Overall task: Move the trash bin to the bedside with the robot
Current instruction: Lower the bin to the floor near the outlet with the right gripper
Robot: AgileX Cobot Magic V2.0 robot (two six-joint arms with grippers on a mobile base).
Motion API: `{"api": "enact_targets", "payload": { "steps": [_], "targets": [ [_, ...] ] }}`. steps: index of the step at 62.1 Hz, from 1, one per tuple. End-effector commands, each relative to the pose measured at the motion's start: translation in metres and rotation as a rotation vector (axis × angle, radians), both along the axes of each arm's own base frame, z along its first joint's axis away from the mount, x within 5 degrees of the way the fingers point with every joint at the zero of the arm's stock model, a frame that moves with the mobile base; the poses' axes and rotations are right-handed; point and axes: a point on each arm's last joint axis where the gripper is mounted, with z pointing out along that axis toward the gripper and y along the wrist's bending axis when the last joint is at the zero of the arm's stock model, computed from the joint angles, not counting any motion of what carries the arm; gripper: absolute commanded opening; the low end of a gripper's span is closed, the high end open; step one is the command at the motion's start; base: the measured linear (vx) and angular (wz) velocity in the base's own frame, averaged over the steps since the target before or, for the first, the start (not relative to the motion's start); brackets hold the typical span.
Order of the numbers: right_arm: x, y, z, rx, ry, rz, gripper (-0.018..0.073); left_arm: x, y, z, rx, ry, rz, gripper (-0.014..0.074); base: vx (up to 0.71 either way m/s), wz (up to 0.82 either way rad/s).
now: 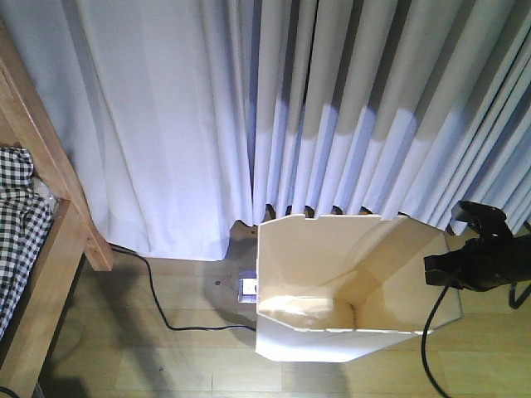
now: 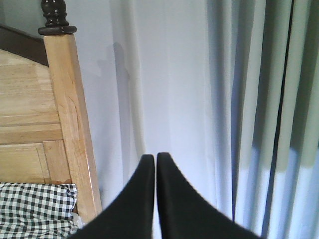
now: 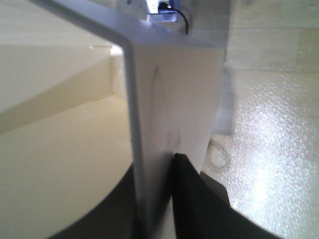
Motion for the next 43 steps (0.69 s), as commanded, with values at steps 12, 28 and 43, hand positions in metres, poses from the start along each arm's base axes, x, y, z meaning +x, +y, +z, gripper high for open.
{"api": "enact_targets", "payload": {
  "steps": [12, 28, 43],
  "targets": [
    [0.028, -0.002, -0.019, 0.118, 0.029, -0.020, -0.0003, 0.000, -0.001, 0.003, -0.022, -0.070, -0.009, -0.0006, 0.00, 0.02],
    [0.051, -0.015, -0.076, 0.071, 0.074, -0.035, -0.0003, 0.000, -0.001, 0.003, -0.022, -0.070, -0.009, -0.0006, 0.00, 0.00],
    [0.075, -0.022, -0.137, 0.076, 0.089, -0.045, -0.0003, 0.000, -0.001, 0.003, -0.022, -0.070, -0.009, -0.0006, 0.00, 0.00]
  ]
}}
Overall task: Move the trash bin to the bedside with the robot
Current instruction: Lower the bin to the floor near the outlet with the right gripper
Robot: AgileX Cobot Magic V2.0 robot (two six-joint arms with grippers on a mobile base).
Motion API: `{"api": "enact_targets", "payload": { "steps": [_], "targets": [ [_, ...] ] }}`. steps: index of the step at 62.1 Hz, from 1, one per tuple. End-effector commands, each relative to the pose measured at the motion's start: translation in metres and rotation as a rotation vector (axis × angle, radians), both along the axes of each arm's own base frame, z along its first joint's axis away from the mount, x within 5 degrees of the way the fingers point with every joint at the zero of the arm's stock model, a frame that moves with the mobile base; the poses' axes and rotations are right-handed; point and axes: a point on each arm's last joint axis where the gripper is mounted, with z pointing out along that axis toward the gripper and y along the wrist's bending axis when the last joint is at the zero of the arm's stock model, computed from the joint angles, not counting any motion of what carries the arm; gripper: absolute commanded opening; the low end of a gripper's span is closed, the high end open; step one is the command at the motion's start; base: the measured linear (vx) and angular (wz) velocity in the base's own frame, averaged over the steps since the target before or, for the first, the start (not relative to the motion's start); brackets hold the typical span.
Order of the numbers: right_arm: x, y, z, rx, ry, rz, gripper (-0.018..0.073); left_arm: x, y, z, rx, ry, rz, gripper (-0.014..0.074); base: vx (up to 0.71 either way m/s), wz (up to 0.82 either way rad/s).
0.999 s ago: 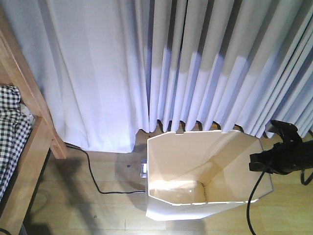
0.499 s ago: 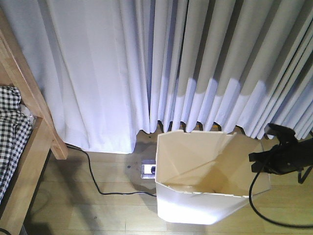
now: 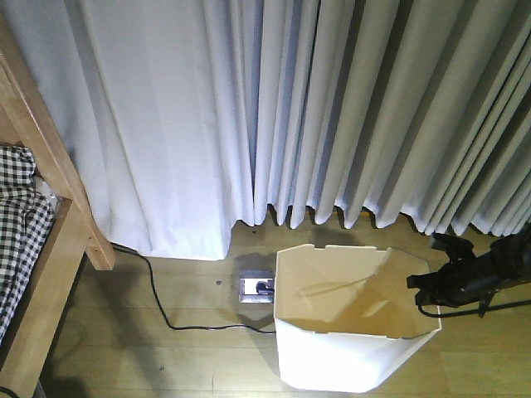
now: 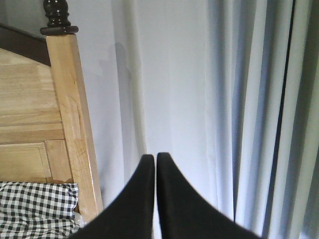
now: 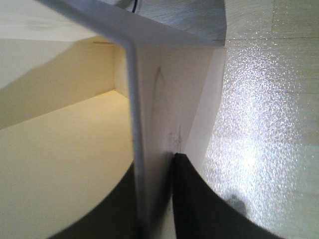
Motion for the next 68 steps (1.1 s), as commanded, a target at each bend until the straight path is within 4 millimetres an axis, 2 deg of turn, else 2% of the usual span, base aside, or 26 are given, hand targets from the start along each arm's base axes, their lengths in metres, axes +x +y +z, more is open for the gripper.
{"api": "enact_targets", "payload": {
  "steps": [1, 11, 20, 31, 40, 47, 56, 68],
  "targets": [
    [0.027, 0.006, 0.012, 0.137, -0.070, -0.013, -0.0003, 0.000, -0.001, 0.003, -0.022, -0.070, -0.009, -0.0006, 0.00, 0.00],
    [0.040, 0.029, -0.023, 0.127, -0.042, 0.084, -0.0001, 0.000, -0.001, 0.003, -0.022, -0.070, -0.009, -0.0006, 0.00, 0.00],
    [0.051, 0.043, -0.050, 0.116, -0.022, 0.062, 0.0004, 0.000, -0.001, 0.003, -0.022, -0.070, -0.009, -0.0006, 0.00, 0.00],
    [0.060, 0.046, -0.076, 0.120, -0.033, 0.043, 0.0010, 0.000, -0.001, 0.003, -0.022, -0.070, -0.009, -0.0006, 0.00, 0.00],
    [0.059, 0.047, -0.097, 0.125, -0.031, 0.047, 0.0017, 0.000, -0.001, 0.003, -0.022, -0.070, -0.009, -0.0006, 0.00, 0.00],
    [0.055, 0.048, -0.107, 0.133, -0.021, 0.048, 0.0027, 0.000, -0.001, 0.003, -0.022, -0.070, -0.009, -0.0006, 0.00, 0.00],
    [0.052, 0.048, -0.110, 0.132, -0.011, 0.056, 0.0067, 0.000, -0.001, 0.003, -0.022, -0.070, -0.009, -0.0006, 0.00, -0.01],
    [0.049, 0.047, -0.111, 0.119, 0.023, 0.073, 0.0212, 0.000, -0.001, 0.003, -0.022, -0.070, -0.009, -0.0006, 0.00, 0.00]
  ]
}}
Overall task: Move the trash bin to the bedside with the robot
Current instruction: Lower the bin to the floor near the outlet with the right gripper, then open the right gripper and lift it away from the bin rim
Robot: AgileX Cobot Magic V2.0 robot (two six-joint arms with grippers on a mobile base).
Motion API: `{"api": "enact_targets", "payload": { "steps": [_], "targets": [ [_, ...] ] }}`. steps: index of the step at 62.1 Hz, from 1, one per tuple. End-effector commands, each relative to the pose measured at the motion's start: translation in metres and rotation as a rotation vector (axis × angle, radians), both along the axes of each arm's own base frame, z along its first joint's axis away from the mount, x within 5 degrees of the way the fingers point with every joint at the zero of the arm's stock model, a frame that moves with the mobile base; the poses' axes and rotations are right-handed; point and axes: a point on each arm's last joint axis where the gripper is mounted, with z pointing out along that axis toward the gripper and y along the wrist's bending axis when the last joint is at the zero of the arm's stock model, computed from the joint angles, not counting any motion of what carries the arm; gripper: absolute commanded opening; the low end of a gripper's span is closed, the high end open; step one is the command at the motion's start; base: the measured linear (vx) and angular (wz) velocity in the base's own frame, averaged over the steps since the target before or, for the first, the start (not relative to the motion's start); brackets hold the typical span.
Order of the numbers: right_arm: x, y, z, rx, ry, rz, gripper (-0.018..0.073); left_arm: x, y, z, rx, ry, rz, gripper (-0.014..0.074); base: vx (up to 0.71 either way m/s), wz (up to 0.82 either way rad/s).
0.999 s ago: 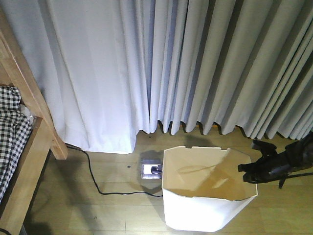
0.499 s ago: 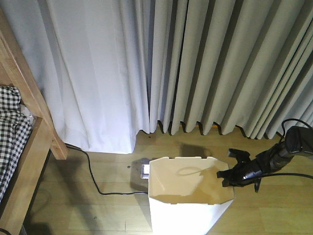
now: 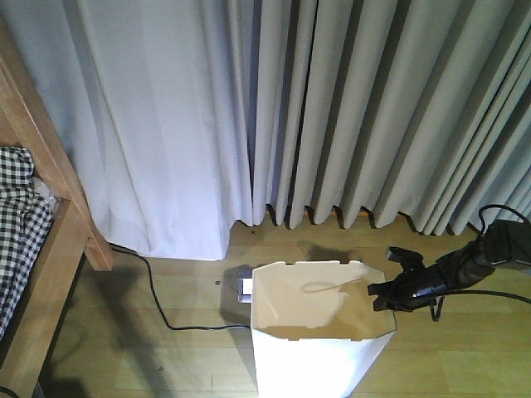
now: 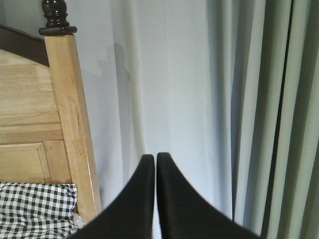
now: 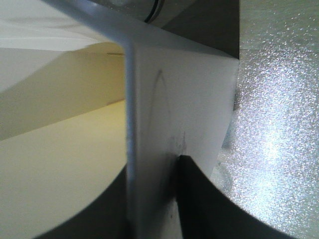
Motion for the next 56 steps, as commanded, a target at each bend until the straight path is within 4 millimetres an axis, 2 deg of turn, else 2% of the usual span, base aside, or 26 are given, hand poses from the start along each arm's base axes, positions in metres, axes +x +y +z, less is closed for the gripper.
{"api": "enact_targets", "payload": {
  "steps": [1, 13, 19, 33, 40, 45, 56],
  "targets": [
    [0.007, 0.004, 0.007, 0.023, -0.006, 0.012, 0.0235, 0.000, -0.001, 0.003, -0.022, -0.070, -0.009, -0.0006, 0.00, 0.00],
    [0.005, 0.002, 0.006, 0.003, 0.023, -0.003, 0.0471, 0.000, -0.001, 0.003, -0.022, -0.070, -0.009, -0.0006, 0.00, 0.00],
    [0.006, 0.001, 0.006, -0.012, 0.014, 0.002, 0.0536, 0.000, -0.001, 0.003, -0.022, -0.070, -0.009, -0.0006, 0.00, 0.00],
    [0.004, 0.002, 0.006, 0.004, 0.023, 0.004, 0.0551, 0.000, -0.001, 0.003, -0.022, -0.070, -0.009, -0.0006, 0.00, 0.00],
    [0.014, 0.001, 0.016, 0.004, -0.005, 0.006, 0.0551, 0.000, -0.001, 0.003, -0.022, -0.070, -0.009, -0.0006, 0.00, 0.00],
    [0.020, 0.001, 0.027, 0.015, -0.026, 0.039, 0.0551, 0.000, -0.001, 0.003, -0.022, -0.070, -0.009, -0.0006, 0.00, 0.00],
    [0.029, -0.002, 0.069, -0.011, -0.095, 0.043, 0.0551, 0.000, -0.001, 0.003, -0.022, -0.070, -0.009, -0.0006, 0.00, 0.00]
  ]
}}
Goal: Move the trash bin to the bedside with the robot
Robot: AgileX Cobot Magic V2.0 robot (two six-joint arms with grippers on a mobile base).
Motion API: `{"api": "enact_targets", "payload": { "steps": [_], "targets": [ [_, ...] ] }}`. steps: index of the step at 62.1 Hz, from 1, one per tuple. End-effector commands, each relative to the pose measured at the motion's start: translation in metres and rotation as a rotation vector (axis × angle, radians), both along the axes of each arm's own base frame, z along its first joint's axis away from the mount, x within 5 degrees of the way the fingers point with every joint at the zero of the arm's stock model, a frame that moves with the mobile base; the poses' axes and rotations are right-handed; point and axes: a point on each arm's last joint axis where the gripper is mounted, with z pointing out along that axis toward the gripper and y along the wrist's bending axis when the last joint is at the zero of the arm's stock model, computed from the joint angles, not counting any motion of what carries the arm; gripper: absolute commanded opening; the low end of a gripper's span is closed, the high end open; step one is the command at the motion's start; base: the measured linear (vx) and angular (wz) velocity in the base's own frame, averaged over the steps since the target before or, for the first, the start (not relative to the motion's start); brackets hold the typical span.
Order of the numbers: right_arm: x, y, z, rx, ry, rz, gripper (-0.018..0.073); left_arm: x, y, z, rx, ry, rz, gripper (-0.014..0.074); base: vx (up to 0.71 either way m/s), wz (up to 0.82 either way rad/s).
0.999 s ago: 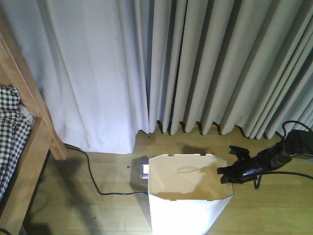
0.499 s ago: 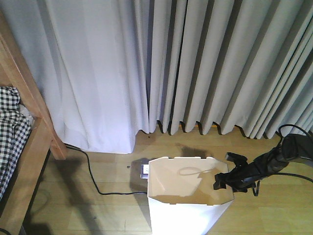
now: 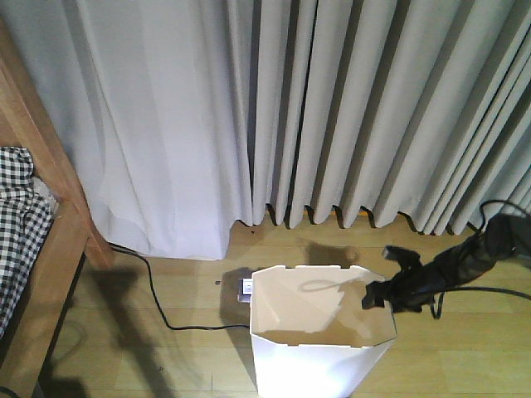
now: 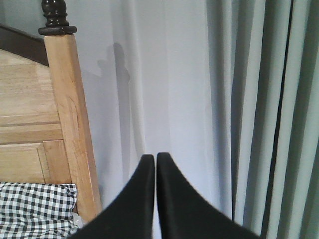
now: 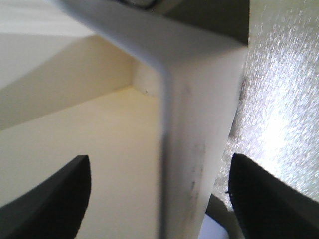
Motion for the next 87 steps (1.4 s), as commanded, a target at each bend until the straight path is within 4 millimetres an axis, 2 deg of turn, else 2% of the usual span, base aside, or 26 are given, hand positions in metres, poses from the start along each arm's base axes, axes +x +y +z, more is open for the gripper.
{"api": "enact_targets", "payload": {
  "steps": [1, 7, 16, 25, 34, 49, 59, 65, 72, 78, 87],
  "targets": [
    [0.027, -0.004, 0.051, -0.007, -0.113, 0.010, 0.0551, 0.000, -0.001, 0.003, -0.022, -0.070, -0.009, -0.0006, 0.00, 0.00],
    [0.027, -0.007, 0.083, -0.057, -0.159, -0.016, 0.0551, 0.000, -0.001, 0.003, -0.022, -0.070, -0.009, -0.0006, 0.00, 0.00],
    [0.010, -0.013, 0.136, -0.180, -0.212, -0.029, 0.0551, 0.000, -0.001, 0.003, -0.022, -0.070, -0.009, -0.0006, 0.00, 0.00],
    [-0.005, -0.011, 0.211, -0.216, -0.313, 0.029, 0.0551, 0.000, -0.001, 0.003, -0.022, -0.070, -0.009, -0.0006, 0.00, 0.00],
    [-0.024, -0.010, 0.298, -0.279, -0.471, 0.010, 0.0551, 0.000, -0.001, 0.003, -0.022, -0.070, -0.009, -0.0006, 0.00, 0.00],
    [-0.069, -0.006, 0.419, -0.392, -0.784, -0.056, 0.0551, 0.000, -0.001, 0.003, -0.022, -0.070, -0.009, -0.0006, 0.00, 0.00],
    [-0.112, 0.003, 0.481, -0.428, -0.995, -0.087, 0.0551, 0.000, -0.001, 0.003, -0.022, -0.070, -0.009, -0.0006, 0.00, 0.00],
    [-0.146, 0.010, 0.506, -0.428, -1.106, -0.127, 0.0551, 0.000, -0.001, 0.003, -0.022, -0.070, -0.009, -0.0006, 0.00, 0.00],
    [-0.184, 0.019, 0.519, -0.417, -1.203, -0.168, 0.0551, 0.000, -0.001, 0.003, -0.022, -0.070, -0.009, -0.0006, 0.00, 0.00],
    [-0.211, 0.024, 0.519, -0.411, -1.262, -0.182, 0.0551, 0.000, -0.001, 0.003, -0.022, -0.070, -0.009, -0.0006, 0.00, 0.00],
    [-0.232, 0.041, 0.505, -0.373, -1.305, -0.126, 0.0551, 0.000, -0.001, 0.003, -0.022, -0.070, -0.009, -0.0006, 0.00, 0.00]
  ]
}}
